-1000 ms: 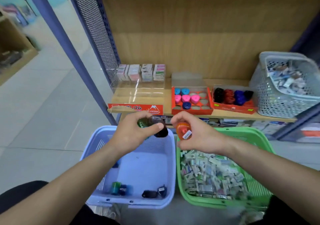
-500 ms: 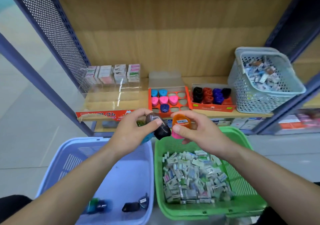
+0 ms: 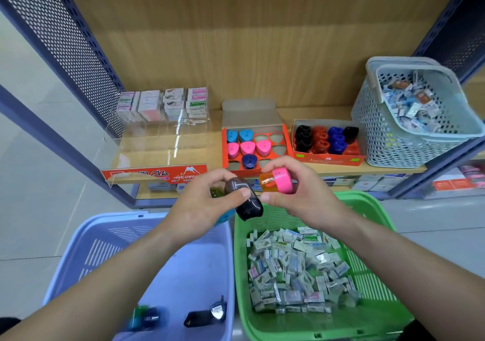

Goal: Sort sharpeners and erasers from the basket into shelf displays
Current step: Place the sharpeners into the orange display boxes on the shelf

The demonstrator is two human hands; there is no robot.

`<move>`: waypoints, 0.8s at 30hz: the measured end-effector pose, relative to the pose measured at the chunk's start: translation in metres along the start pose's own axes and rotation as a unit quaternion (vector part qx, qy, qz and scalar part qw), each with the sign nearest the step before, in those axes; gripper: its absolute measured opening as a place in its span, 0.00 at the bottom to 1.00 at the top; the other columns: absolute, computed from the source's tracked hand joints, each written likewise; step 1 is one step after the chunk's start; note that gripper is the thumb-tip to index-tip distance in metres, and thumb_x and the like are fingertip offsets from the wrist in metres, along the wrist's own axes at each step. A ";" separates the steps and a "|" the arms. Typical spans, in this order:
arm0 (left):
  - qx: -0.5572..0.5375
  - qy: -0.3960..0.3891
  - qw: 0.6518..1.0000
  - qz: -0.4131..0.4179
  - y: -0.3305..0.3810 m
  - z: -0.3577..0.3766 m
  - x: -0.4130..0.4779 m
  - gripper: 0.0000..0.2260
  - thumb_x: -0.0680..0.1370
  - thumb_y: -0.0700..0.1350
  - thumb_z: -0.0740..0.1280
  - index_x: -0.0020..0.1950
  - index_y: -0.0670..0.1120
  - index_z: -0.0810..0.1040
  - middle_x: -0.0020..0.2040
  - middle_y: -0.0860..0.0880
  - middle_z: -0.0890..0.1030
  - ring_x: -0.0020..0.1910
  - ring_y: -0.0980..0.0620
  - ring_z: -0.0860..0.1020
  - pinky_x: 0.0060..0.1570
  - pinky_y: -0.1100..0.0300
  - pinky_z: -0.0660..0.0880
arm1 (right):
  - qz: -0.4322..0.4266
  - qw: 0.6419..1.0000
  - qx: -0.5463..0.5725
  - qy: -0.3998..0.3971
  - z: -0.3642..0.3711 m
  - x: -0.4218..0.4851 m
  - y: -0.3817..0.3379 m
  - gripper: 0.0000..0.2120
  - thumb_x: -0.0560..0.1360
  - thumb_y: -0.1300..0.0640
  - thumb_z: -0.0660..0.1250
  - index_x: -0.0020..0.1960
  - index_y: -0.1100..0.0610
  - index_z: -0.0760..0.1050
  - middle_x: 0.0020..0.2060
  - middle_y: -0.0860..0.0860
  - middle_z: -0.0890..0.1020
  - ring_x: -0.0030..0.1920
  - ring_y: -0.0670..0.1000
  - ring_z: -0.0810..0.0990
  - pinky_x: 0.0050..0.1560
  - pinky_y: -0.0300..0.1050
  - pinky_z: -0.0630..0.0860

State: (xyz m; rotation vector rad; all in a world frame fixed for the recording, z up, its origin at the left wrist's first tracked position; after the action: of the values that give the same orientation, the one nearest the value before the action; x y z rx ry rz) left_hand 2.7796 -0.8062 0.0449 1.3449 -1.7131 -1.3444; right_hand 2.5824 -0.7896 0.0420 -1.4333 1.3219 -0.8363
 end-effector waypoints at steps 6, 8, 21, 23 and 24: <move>0.000 -0.011 1.000 -0.005 -0.006 0.001 0.003 0.04 0.76 0.47 0.74 0.48 0.49 0.82 0.44 0.49 0.85 0.48 0.47 0.82 0.50 0.56 0.76 | -0.018 0.999 0.037 -0.029 0.011 0.009 0.000 0.07 0.79 0.53 0.71 0.56 0.45 0.80 0.53 0.43 0.80 0.44 0.43 0.79 0.47 0.40 0.73; 0.007 -0.016 1.000 -0.004 -0.007 0.001 0.003 0.04 0.76 0.48 0.74 0.47 0.49 0.82 0.44 0.50 0.85 0.47 0.49 0.82 0.49 0.60 0.75 | -0.020 0.999 0.023 -0.021 0.013 0.011 0.000 0.08 0.82 0.53 0.65 0.58 0.42 0.79 0.55 0.45 0.80 0.45 0.46 0.80 0.45 0.42 0.73; 0.047 -0.016 0.999 -0.014 -0.018 0.000 0.010 0.04 0.75 0.48 0.75 0.46 0.51 0.82 0.44 0.51 0.84 0.48 0.50 0.81 0.53 0.55 0.75 | -0.031 0.999 -0.040 0.012 0.011 0.016 0.004 0.22 0.67 0.55 0.82 0.58 0.45 0.79 0.55 0.43 0.81 0.45 0.46 0.83 0.40 0.36 0.75; 0.046 -0.019 0.999 -0.016 -0.020 0.001 0.011 0.05 0.75 0.49 0.75 0.46 0.51 0.82 0.44 0.50 0.84 0.48 0.50 0.81 0.53 0.54 0.74 | -0.027 0.999 -0.043 0.003 0.012 0.015 0.005 0.22 0.69 0.58 0.81 0.59 0.44 0.79 0.56 0.44 0.81 0.46 0.49 0.83 0.42 0.42 0.79; 0.048 -0.021 0.998 -0.017 -0.020 0.002 0.011 0.05 0.75 0.49 0.75 0.46 0.51 0.82 0.44 0.50 0.84 0.48 0.50 0.81 0.53 0.54 0.74 | -0.022 0.999 -0.034 0.000 0.012 0.014 0.006 0.22 0.70 0.60 0.80 0.60 0.45 0.79 0.56 0.44 0.81 0.46 0.50 0.83 0.44 0.44 0.81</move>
State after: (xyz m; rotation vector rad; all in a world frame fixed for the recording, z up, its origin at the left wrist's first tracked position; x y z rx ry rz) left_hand 2.7812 -0.8159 0.0240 1.4141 -1.8107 -1.3339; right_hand 2.5939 -0.8002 0.0314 -1.5204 1.3342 -0.8255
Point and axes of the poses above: each hand's wrist, its own x-axis towards the middle knuckle, its own z-axis out of the palm, y = z × x, the point moved 5 cm from there along x, towards the middle knuckle
